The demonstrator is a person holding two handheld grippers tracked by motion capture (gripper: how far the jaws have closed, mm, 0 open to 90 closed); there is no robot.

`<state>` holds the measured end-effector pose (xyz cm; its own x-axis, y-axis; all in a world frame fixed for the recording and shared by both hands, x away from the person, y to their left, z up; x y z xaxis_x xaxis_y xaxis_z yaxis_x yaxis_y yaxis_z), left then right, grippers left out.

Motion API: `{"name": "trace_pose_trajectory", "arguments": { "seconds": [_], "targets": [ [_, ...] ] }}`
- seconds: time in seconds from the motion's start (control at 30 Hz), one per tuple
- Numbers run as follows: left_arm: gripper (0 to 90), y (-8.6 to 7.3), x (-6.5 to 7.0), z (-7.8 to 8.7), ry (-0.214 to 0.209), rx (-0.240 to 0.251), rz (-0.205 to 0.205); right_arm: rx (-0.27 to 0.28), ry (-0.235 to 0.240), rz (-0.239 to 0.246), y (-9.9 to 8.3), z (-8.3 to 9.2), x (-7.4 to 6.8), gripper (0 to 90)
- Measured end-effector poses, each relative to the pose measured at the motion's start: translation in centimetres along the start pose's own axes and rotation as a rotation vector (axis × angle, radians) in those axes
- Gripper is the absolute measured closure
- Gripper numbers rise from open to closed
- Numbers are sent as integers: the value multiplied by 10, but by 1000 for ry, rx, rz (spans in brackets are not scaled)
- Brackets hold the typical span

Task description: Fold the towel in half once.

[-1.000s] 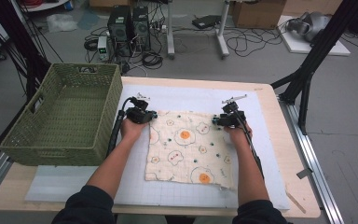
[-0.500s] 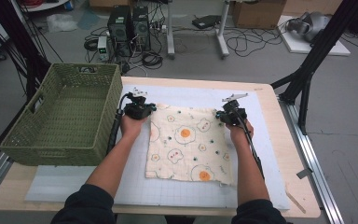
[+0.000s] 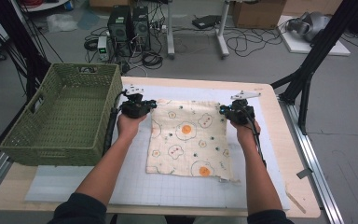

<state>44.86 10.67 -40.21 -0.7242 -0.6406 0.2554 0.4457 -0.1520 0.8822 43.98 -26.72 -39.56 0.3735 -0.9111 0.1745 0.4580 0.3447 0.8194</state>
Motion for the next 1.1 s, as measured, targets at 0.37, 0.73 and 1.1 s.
{"name": "trace_pose_trajectory", "arguments": {
  "seconds": [0.37, 0.73, 1.1],
  "targets": [
    [856, -7, 26, 23, -53, 53, -37, 40, 32, -9, -14, 33, -7, 859],
    [855, -31, 46, 40, -86, 34, -69, 52, 41, -19, -43, 55, -18, 859],
    [854, -52, 59, 48, -121, 14, -87, 41, 52, 7, -59, 69, -32, 859]
  ]
}}
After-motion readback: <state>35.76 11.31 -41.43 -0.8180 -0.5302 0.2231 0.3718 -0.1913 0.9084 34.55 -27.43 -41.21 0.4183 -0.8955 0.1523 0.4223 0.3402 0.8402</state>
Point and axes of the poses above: each handheld gripper's, and its own axes: z roughly backward along the jaws, y roughly out of its top, x roughly to its right, the point moved 1 cm from there along -z, roughly forward along the jaws, and after that the axes turned 14 degrees about -y, right-handed, at the moved point
